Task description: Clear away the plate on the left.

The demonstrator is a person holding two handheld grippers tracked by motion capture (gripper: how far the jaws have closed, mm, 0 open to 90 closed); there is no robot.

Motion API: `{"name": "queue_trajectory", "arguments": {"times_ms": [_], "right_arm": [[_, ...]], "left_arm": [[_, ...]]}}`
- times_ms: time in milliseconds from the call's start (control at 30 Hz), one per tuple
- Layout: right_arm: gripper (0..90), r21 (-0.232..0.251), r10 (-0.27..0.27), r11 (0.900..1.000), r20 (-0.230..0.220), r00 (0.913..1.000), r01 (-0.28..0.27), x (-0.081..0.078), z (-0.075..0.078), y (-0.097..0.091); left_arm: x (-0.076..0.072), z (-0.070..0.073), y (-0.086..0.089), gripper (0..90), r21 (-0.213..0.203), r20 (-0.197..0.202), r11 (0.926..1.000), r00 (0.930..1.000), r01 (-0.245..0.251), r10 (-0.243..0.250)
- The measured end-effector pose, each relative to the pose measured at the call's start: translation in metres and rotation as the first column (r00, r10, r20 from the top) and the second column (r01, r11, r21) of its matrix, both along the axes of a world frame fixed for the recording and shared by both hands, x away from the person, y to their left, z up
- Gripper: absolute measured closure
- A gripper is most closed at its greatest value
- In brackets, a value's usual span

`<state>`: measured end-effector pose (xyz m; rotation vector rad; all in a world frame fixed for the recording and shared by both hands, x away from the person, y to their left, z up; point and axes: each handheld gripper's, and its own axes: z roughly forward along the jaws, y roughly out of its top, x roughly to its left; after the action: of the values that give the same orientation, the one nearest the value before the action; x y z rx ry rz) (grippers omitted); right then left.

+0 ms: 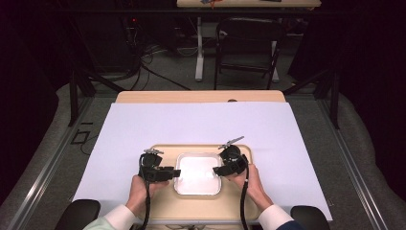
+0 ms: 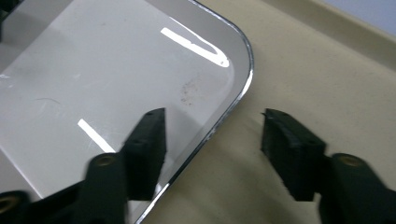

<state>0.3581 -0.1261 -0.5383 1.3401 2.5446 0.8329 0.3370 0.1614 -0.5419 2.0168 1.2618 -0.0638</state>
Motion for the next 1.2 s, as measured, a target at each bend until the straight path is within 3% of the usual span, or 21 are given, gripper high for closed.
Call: {"name": "queue_trajectory", "arguments": {"times_ms": [133, 300, 367, 533, 767, 933, 1200], "right_arm": [[21.1, -0.035, -0.007, 0.9993, 0.042, 0.9991, 0.008, -0.003, 0.008, 0.000], [13.9, -0.050, 0.022, 0.9986, 0.121, 0.9924, -0.016, -0.010, 0.023, -0.004], [11.6, -0.039, 0.027, 0.9990, 0.150, 0.9883, -0.022, -0.014, 0.031, -0.008], [8.1, 0.000, 0.019, 0.9998, 0.184, 0.9827, -0.020, -0.022, 0.047, -0.020], [4.5, 0.043, 0.018, 0.9987, 0.227, 0.9737, -0.028, -0.035, 0.062, -0.035], [3.0, 0.037, 0.009, 0.9991, 0.272, 0.9623, -0.019, -0.051, 0.070, -0.049], [2.5, 0.051, -0.036, 0.9985, 0.312, 0.9495, 0.021, -0.070, 0.081, -0.075]], "left_arm": [[-0.001, 0.008, 0.001, 40.5, 0.020, 0.029, 0.9998, 0.9996, 0.005, -0.005], [-0.006, 0.022, 0.001, 22.8, 0.012, 0.105, 0.9988, 0.9933, 0.047, -0.048], [-0.009, 0.028, 0.001, 19.5, 0.037, 0.140, 0.9969, 0.9875, 0.069, -0.073], [-0.014, 0.044, 0.005, 15.1, 0.088, 0.207, 0.9925, 0.9731, 0.085, -0.102], [-0.017, 0.056, 0.026, 8.4, 0.103, 0.237, 0.9929, 0.9682, 0.059, -0.082], [-0.024, 0.064, 0.045, 5.9, 0.111, 0.255, 0.9931, 0.9648, 0.038, -0.065], [-0.038, 0.076, 0.059, 3.5, 0.110, 0.308, 0.9939, 0.9503, 0.011, -0.045]]}}
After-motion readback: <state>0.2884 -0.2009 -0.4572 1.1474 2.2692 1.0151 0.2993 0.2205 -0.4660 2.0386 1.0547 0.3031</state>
